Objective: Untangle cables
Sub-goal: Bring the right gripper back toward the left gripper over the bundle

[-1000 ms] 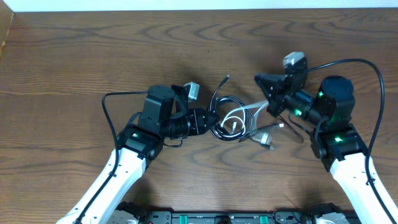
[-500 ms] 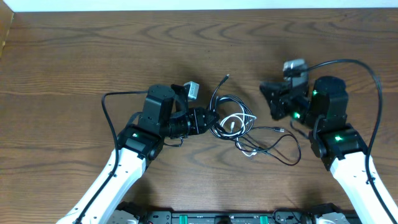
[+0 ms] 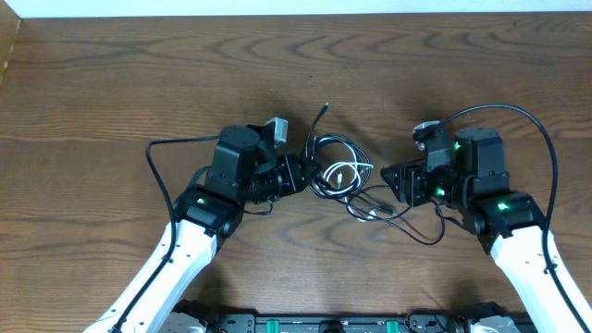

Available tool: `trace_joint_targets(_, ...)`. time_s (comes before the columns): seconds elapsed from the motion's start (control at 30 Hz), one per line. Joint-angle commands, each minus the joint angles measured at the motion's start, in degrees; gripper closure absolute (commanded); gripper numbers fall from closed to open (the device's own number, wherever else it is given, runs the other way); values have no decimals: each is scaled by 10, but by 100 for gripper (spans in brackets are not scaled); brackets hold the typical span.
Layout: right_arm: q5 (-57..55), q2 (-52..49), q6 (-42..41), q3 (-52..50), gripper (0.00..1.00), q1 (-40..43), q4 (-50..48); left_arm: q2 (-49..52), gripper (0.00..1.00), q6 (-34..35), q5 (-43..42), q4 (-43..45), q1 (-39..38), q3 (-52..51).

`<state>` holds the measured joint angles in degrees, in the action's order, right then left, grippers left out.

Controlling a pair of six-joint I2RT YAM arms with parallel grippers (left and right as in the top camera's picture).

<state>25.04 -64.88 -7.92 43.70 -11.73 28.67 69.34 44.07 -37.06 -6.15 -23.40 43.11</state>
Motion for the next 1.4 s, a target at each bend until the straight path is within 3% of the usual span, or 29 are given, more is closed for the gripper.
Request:
trace_joint_targets(0.0,0,0,40,-26,40,-4,-8,-1,92,83,4,7,2,8)
trace_joint_targets(0.17,29,0,39,-71,36,-4,-65,-1,92,163,-14,9,3,8)
trace_joint_targets(0.3,91,0,37,-119,32,-4,-158,-1,92,178,-57,19,2,8)
trace_joint_targets(0.57,96,-28,-8,-171,28,-4,-308,-1,92,227,-129,53,2,8)
trace_joint_targets(0.67,90,-51,-9,-173,39,-4,-359,-1,92,227,-147,54,2,8)
trace_joint_targets(0.77,67,-78,-29,-173,76,-4,-412,-1,92,227,-157,54,2,8)
trace_joint_targets(0.87,35,-85,-32,-173,99,-3,-440,-1,92,219,-153,54,2,8)
trace_joint_targets(1.0,21,-77,-48,-168,99,1,-477,-1,92,157,-109,48,2,8)
trace_joint_targets(1.2,27,-32,-79,-161,99,7,-490,-1,92,139,23,-2,2,8)
trace_joint_targets(1.37,28,31,-79,-161,99,9,-495,-1,92,75,93,-26,2,8)
